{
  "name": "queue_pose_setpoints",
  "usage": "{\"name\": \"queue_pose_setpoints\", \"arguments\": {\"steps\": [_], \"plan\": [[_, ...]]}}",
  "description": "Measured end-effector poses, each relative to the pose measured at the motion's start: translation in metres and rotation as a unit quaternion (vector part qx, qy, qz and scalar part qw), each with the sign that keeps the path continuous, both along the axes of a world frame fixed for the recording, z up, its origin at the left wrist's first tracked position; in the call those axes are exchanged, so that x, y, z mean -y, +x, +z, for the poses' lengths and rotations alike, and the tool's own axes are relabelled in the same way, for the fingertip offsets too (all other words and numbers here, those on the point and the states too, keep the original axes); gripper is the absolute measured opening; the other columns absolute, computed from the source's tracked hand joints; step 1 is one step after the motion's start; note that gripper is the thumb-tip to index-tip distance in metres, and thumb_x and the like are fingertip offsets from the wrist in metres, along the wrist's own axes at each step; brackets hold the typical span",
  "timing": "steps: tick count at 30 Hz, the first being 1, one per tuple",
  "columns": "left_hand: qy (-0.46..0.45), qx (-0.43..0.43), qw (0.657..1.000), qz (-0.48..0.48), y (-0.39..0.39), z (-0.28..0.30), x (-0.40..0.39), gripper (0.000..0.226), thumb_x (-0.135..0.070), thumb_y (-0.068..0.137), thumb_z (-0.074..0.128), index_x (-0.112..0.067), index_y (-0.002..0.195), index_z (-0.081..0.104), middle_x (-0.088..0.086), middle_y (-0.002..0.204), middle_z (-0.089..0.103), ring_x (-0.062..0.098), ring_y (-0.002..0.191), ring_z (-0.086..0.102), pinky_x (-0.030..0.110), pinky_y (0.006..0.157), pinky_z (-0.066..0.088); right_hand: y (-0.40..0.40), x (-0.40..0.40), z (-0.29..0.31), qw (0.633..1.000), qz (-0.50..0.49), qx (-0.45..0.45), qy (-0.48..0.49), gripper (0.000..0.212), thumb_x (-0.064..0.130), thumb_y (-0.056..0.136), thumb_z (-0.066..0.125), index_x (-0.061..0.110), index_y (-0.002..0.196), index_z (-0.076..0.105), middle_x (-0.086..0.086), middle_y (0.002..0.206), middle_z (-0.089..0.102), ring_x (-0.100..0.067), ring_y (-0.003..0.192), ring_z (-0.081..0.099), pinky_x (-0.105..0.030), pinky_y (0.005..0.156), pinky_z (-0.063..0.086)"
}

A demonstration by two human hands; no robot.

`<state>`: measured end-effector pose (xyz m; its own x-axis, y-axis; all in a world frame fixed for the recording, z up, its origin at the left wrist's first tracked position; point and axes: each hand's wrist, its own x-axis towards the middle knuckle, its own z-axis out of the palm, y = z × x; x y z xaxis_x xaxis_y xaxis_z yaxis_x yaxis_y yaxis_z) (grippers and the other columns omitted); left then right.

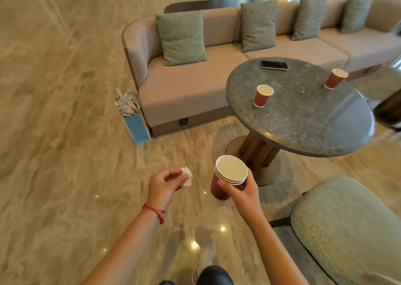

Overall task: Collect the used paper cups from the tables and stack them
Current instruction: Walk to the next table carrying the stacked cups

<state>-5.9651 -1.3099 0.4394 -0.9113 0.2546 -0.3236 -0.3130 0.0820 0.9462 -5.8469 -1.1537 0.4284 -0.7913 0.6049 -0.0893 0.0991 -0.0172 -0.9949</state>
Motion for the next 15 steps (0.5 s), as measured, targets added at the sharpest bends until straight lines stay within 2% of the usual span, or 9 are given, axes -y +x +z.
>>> {"name": "queue_pose_setpoints", "arguments": {"steps": [4,8,12,15], "plan": [[-0.008,-0.007,0.999,-0.039,-0.043,-0.005,-0.059,0.015,-0.003,0.074,0.073,-0.006,0.088,0.069,0.001,0.076,0.067,0.009,0.069,0.063,0.013,0.058,0.053,-0.042,-0.05,-0.008,1.0,-0.027,-0.008,0.013,0.059,0.042,0.061,0.077,0.042,0.113,0.048,0.025,0.107,0.062,0.006,0.105,0.056,-0.011,0.081,0.049],[-0.022,-0.009,0.998,-0.066,-0.082,0.0,-0.116,0.014,-0.002,0.075,0.071,-0.005,0.088,0.068,0.001,0.075,0.066,0.007,0.066,0.061,0.009,0.053,0.05,-0.078,-0.103,-0.01,0.998,-0.068,-0.011,0.005,0.061,0.039,0.061,0.084,0.038,0.112,0.05,0.025,0.105,0.063,0.006,0.103,0.057,-0.011,0.08,0.048],[-0.025,-0.009,0.995,-0.095,-0.122,0.006,-0.174,0.013,-0.004,0.075,0.072,-0.01,0.085,0.067,0.0,0.078,0.066,0.007,0.069,0.062,0.009,0.053,0.049,-0.105,-0.155,-0.011,0.995,-0.1,-0.001,-0.002,0.056,0.021,0.068,0.083,0.039,0.111,0.051,0.02,0.107,0.064,0.007,0.102,0.057,-0.016,0.081,0.047],[-0.033,-0.009,0.992,-0.124,-0.148,0.006,-0.214,0.013,-0.006,0.074,0.073,-0.009,0.086,0.068,0.001,0.077,0.067,0.008,0.067,0.063,0.01,0.054,0.05,-0.122,-0.185,-0.009,0.991,-0.135,0.003,-0.015,0.059,0.029,0.065,0.082,0.039,0.113,0.05,0.018,0.109,0.062,0.009,0.101,0.056,-0.018,0.083,0.045]]}}
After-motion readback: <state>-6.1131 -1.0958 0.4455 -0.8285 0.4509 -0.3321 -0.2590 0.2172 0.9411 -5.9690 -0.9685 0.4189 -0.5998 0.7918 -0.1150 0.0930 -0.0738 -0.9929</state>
